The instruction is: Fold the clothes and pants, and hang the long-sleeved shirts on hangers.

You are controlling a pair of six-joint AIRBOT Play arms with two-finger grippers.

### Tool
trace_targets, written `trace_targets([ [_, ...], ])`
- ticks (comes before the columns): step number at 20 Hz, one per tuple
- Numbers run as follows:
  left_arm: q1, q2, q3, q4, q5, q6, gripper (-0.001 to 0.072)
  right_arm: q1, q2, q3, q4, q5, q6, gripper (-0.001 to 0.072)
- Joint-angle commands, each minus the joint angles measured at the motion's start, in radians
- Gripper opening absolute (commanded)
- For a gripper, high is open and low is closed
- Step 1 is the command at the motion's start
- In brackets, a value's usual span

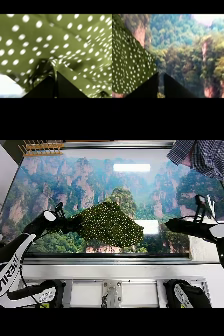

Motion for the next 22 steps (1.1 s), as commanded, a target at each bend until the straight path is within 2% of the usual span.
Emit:
trace_targets([
  [1, -0.004, -0.013, 0.045, -0.008, -0.027, 0.013, 0.0003, 0.087, -0.122, -0.056, -0.003, 0.027, -0.001, 0.0464],
  [3, -0.004, 0.018, 0.047, -0.001, -0.036, 0.027, 0.0003, 0.175, -0.235, -0.058, 0.001, -0.012, -0.027, 0.0463],
  [8, -0.004, 0.126, 0.047, 0.120, -0.076, 0.026, 0.0003, 0.317, -0.445, -0.037, 0.144, -0.261, -0.027, 0.0463],
  [13, -0.004, 0.215, 0.047, 0.134, -0.087, 0.026, 0.0003, 0.353, -0.530, 0.024, 0.258, -0.316, -0.027, 0.0458],
  [14, -0.004, 0.229, 0.047, 0.141, -0.088, 0.026, 0.0003, 0.365, -0.543, 0.033, 0.258, -0.316, -0.027, 0.0324],
  [15, -0.004, 0.245, 0.047, 0.141, -0.087, 0.026, 0.0003, 0.373, -0.549, 0.039, 0.256, -0.317, -0.027, 0.0128],
  [16, -0.004, 0.265, 0.047, 0.141, -0.087, 0.026, 0.0003, 0.373, -0.548, 0.045, 0.256, -0.318, -0.038, 0.0012],
  [19, 0.039, 0.376, 0.121, 0.138, -0.105, 0.026, 0.0003, 0.353, -0.471, 0.152, 0.160, -0.242, -0.087, 0.0006],
  [22, 0.096, 0.532, 0.351, 0.137, -0.110, 0.024, 0.0003, 0.315, -0.300, 0.379, 0.040, -0.116, -0.080, 0.0005],
])
